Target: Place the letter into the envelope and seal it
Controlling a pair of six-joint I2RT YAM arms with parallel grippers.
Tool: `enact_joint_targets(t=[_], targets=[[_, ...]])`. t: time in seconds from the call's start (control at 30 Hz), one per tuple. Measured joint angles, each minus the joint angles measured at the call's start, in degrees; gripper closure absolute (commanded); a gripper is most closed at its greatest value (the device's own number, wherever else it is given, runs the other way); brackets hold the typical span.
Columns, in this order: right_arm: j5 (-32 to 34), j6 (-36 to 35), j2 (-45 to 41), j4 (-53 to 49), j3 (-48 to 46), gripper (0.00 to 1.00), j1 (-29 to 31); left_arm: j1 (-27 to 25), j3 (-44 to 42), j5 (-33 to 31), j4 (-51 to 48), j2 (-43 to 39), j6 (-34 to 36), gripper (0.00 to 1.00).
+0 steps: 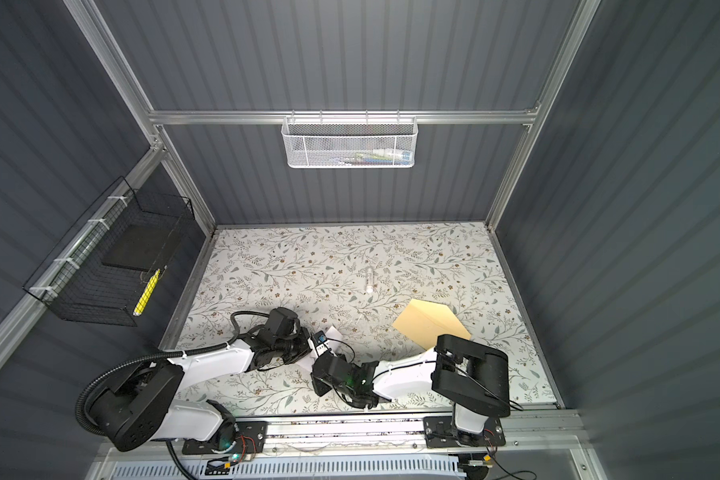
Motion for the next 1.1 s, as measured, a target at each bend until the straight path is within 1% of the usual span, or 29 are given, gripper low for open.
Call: enact_joint_targets(t=[0.13, 0.3, 0.47, 0.6, 0.73, 0.9, 1.0, 1.1], targets=[[0.0, 0.8, 0.0, 0.0, -0.7, 1.0, -1.4, 0.0, 1.2, -1.9, -5.3, -1.8, 0.6, 0.8], [0.1, 1.8, 0.0, -0.2, -0.9, 1.0, -1.7, 0.9, 3.5, -3.3, -11.8, -2.4, 1.9, 0.79], [0.3, 2.7, 0.0, -1.0, -0.9, 1.0, -1.7, 2.7, 4.4, -4.4, -16.1, -4.4, 3.2, 0.77], [1.1, 3.8, 0.0, -2.3, -0.9, 1.0, -1.7, 5.6, 4.5, -4.3, -19.4, -7.6, 4.5, 0.75], [3.0, 5.3, -0.3, -4.1, -0.9, 1.0, -1.7, 8.2, 5.7, -3.5, -23.7, -11.1, 6.1, 0.69], [6.3, 7.9, -2.4, -7.0, -1.3, 1.0, -1.7, 8.4, 7.3, -0.6, -28.7, -17.2, 7.1, 0.59], [8.5, 10.0, -3.8, -8.3, -1.8, 1.0, -1.8, 8.3, 6.4, 2.4, -31.5, -21.4, 7.0, 0.57], [9.8, 11.9, -4.2, -9.2, -2.1, 1.0, -2.2, 7.3, 2.9, 4.9, -33.4, -25.7, 5.7, 0.56]])
